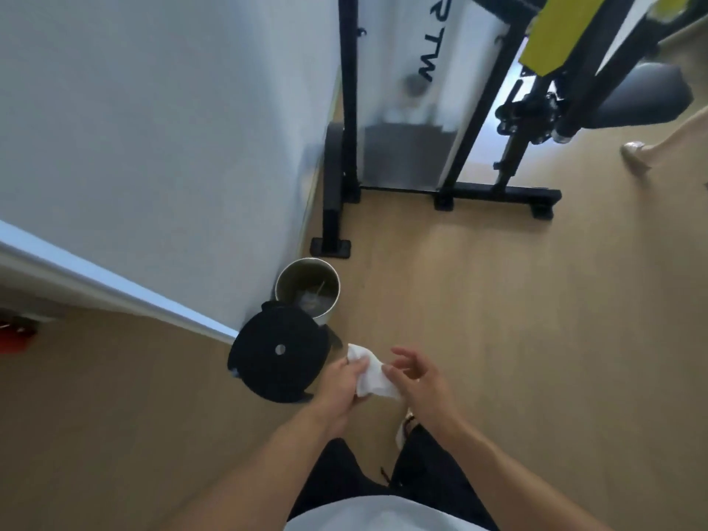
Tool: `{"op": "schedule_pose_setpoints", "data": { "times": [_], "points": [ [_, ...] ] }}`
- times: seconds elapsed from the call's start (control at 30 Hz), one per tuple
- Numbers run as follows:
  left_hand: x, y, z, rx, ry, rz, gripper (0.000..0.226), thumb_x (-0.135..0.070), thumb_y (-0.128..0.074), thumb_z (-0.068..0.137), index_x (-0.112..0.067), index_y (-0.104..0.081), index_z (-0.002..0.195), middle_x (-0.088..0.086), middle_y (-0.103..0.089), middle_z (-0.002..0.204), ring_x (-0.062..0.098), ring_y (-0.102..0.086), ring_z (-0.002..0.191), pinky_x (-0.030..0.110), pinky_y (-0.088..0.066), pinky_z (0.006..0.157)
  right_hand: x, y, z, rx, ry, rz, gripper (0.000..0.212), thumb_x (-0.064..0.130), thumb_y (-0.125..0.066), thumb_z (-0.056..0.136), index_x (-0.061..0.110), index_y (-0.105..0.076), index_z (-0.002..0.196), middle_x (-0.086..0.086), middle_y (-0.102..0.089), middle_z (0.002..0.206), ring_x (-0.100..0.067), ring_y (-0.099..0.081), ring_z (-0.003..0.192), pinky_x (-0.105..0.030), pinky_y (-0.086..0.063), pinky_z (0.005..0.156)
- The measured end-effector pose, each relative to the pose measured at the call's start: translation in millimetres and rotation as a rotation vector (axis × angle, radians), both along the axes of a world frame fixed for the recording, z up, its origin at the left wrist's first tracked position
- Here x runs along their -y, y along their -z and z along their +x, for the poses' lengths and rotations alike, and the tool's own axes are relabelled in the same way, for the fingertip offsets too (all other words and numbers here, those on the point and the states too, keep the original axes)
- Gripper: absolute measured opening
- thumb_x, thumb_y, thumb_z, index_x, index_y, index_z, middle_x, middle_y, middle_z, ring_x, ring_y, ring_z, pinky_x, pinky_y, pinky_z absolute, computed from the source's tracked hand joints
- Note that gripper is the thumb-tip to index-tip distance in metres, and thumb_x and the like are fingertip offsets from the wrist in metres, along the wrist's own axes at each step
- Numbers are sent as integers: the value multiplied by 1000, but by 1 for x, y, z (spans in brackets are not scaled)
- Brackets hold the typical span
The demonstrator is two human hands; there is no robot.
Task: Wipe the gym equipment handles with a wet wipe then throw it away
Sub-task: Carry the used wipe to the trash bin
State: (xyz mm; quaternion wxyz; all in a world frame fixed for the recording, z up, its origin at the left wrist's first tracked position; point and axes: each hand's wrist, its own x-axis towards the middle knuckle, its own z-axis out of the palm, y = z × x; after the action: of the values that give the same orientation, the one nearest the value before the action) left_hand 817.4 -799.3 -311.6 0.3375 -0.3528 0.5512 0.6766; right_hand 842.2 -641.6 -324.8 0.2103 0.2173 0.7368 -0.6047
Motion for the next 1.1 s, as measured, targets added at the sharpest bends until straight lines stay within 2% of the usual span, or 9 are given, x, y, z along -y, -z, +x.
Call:
{"op": "schedule_pose_setpoints", "data": {
  "times": [0.07, 0.2, 0.33, 0.43, 0.5, 0.57, 0.7, 0.9, 1.1],
  "points": [
    [-11, -1, -14, 23, -46, -11, 23, -22, -53, 104, -8, -65, 118, 12, -72, 102, 22, -69, 87, 30, -56, 68, -14, 8, -27, 41, -136, -36, 37, 35, -84, 81, 43, -66, 113, 5, -72, 89, -14, -72, 87, -34, -60, 82],
    [-35, 0, -36, 78, -93, -63, 30, -33, -50, 105, -10, -67, 114, 11, -70, 99, 20, -66, 82, 28, -53, 65, -32, 13, -81, 63, -390, -6, 45, 29, -87, 78, 36, -67, 117, 8, -59, 69, -7, -59, 66, -26, -50, 67],
    [-50, 8, -45, 95, -147, -78, 43, -48, -40, 106, -19, -72, 110, 5, -69, 91, 17, -62, 78, 27, -50, 67, -29, 22, -118, 54, -534, 135, 14, 33, -86, 79, 43, -75, 77, 13, -52, 55, -6, -45, 54, -28, -37, 58],
    [-49, 19, -47, 106, -261, -73, 48, -56, -37, 104, -24, -72, 106, 8, -76, 97, 20, -69, 83, 33, -52, 76, -13, 27, -135, 96, -522, 191, 17, 30, -83, 83, 30, -70, 71, 13, -60, 58, 1, -52, 52, -21, -44, 56],
    [-40, 31, -48, 122, -324, -92, 46, -57, -40, 102, -22, -70, 106, 7, -76, 99, 19, -72, 83, 32, -53, 74, 1, 35, -144, 152, -477, 173, 13, 28, -80, 85, 24, -70, 78, 7, -70, 70, -7, -63, 65, -34, -58, 68],
    [-26, 49, -50, 114, -358, -126, 43, -53, -44, 102, -19, -70, 107, 6, -76, 100, 19, -72, 84, 33, -53, 74, 15, 46, -152, 197, -389, 114, 12, 23, -78, 88, 15, -69, 86, -5, -74, 80, -15, -67, 69, -40, -59, 71],
    [11, 83, -64, 78, -361, -194, 34, -41, -48, 104, -17, -71, 109, 5, -74, 108, 21, -71, 93, 35, -55, 79, 45, 67, -173, 277, -247, 63, 13, 23, -76, 91, 12, -70, 93, -6, -74, 76, -8, -63, 54, -17, -49, 50],
    [66, 135, -111, 17, -329, -261, 23, -35, -52, 103, -22, -68, 112, -2, -73, 108, 14, -70, 96, 33, -57, 87, 86, 144, -208, 374, -72, 89, 22, 31, -79, 88, 13, -69, 96, -3, -71, 68, -8, -57, 50, -17, -50, 49],
    [92, 216, -158, -13, -360, -303, 10, -36, -53, 102, -37, -63, 104, -7, -69, 111, 9, -67, 103, 36, -56, 96, 118, 261, -250, 473, -33, 117, 13, 16, -76, 89, 17, -68, 100, -6, -73, 93, -17, -71, 83, -24, -57, 64]
  ]
}}
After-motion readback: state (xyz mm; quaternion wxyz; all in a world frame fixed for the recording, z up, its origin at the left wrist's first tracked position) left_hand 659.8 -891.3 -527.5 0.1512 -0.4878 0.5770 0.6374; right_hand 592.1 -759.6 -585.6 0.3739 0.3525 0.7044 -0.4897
